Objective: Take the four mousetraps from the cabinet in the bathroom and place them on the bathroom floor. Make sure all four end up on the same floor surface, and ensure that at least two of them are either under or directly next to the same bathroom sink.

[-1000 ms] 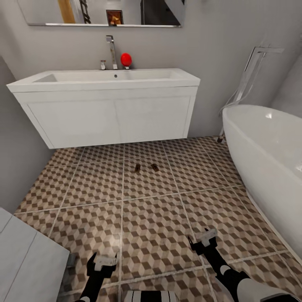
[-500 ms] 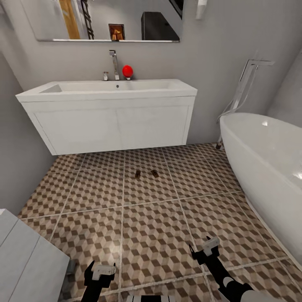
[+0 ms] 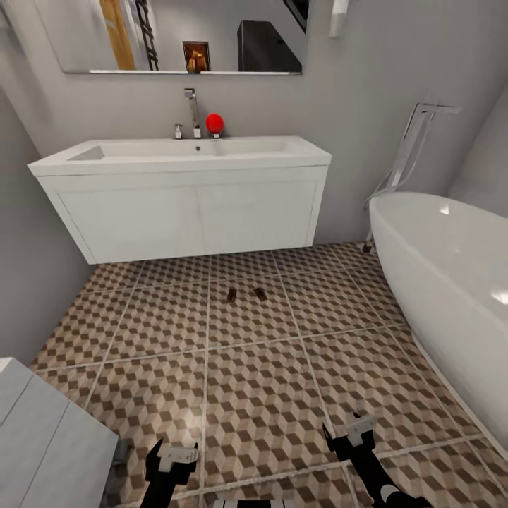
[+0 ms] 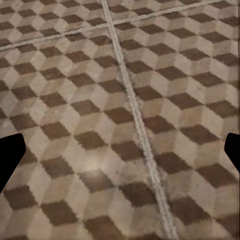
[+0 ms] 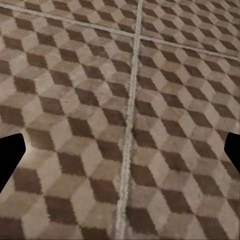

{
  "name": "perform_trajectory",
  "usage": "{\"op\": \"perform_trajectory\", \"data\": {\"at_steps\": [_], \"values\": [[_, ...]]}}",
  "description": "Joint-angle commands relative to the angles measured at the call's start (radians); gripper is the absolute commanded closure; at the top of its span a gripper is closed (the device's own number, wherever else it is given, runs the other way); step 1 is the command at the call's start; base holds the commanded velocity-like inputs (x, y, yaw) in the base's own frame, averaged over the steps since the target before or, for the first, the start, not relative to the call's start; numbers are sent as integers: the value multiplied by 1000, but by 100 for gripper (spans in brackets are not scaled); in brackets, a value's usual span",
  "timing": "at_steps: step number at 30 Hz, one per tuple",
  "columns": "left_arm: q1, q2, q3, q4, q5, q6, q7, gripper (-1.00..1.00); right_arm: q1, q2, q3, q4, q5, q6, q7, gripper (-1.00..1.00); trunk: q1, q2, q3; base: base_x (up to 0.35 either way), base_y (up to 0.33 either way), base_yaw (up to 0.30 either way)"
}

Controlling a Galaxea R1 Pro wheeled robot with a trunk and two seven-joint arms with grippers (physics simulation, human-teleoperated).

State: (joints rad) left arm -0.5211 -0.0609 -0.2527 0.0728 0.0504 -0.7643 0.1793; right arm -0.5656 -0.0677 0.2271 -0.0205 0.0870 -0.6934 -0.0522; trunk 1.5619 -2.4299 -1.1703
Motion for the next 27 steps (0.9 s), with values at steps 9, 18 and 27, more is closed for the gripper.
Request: {"op": "perform_trajectory", "data": {"at_steps": [9, 18, 27], "values": [[-1, -15, -9, 3, 4, -5, -1, -100, 7, 2, 0, 1, 3, -2, -7, -100, -35, 63, 28, 0, 0, 0], [-1, -22, -10, 2, 3, -4, -1, -100, 9, 2, 0, 1, -4, 1, -9, -100, -69, 126, 56, 0, 0, 0], [-1, -29, -9, 2, 3, -6, -1, -100, 9, 2, 0, 1, -4, 3, -9, -100, -104, 189, 84, 0, 0, 0]]}}
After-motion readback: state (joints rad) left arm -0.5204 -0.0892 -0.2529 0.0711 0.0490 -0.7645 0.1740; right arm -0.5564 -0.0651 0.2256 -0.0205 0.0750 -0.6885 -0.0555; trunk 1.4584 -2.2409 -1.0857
